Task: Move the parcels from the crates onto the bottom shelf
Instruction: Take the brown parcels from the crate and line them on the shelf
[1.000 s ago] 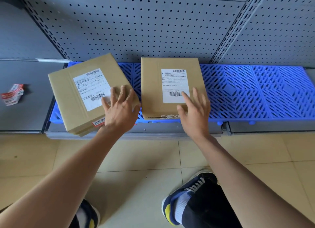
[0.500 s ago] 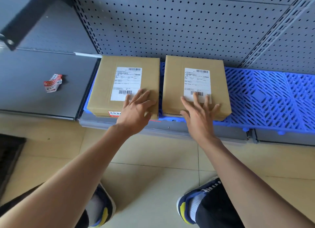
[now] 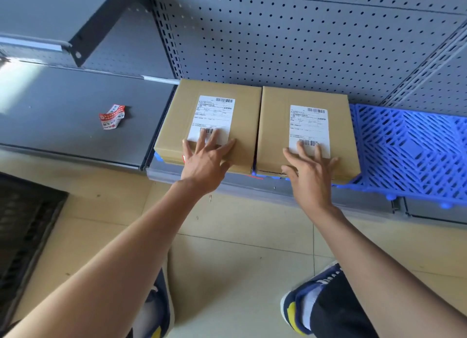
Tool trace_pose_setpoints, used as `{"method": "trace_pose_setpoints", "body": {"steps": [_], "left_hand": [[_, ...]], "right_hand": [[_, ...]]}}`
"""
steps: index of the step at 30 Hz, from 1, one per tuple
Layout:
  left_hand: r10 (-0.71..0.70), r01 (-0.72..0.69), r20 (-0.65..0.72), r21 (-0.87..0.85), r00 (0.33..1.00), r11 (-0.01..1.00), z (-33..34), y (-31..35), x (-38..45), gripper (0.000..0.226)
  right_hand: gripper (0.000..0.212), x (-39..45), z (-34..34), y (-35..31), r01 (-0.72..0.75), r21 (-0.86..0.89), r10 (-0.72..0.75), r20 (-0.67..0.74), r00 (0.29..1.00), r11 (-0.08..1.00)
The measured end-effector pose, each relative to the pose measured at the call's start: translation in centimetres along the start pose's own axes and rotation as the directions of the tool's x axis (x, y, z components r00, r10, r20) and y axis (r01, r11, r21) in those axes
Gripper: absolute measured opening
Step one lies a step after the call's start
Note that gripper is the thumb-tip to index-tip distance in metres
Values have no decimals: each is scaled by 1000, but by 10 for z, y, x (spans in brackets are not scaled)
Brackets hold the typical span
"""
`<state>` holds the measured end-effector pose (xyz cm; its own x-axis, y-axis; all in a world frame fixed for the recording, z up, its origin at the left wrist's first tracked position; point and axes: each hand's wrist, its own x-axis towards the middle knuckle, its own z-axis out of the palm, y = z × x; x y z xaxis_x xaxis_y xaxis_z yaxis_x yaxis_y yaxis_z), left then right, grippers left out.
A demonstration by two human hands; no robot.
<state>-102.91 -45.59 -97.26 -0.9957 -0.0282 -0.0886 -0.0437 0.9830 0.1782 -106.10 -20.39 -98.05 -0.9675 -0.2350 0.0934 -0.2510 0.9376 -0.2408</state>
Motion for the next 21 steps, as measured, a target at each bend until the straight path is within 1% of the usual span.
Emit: {"method": "trace_pose_setpoints", "body": {"steps": [4,6,11,14,21], "left_hand": [[-13,12,-34,-46,999,999,3,-11,13,55],[-12,9,-62,-43,998,999,6,-18,20,56],[-33,24,-134,-70,990,997,10,-28,26,59],[-52,42,-134,-76,990,996,8,-37,26,61],[-28,15,-134,-100,991,995,4,-52,20,58]], "right_hand": [[35,4,7,-7,9,9,-8,-48,999,1000],[33,6,13,-13,6,12,-5,-69,998,1000],[34,13,20,-27,4,35,-1,-94,996,999],[35,15,20,-36,7,43,-3,-87,996,999],[35,16,18,-50,-29,43,32,-73,997,999]]}}
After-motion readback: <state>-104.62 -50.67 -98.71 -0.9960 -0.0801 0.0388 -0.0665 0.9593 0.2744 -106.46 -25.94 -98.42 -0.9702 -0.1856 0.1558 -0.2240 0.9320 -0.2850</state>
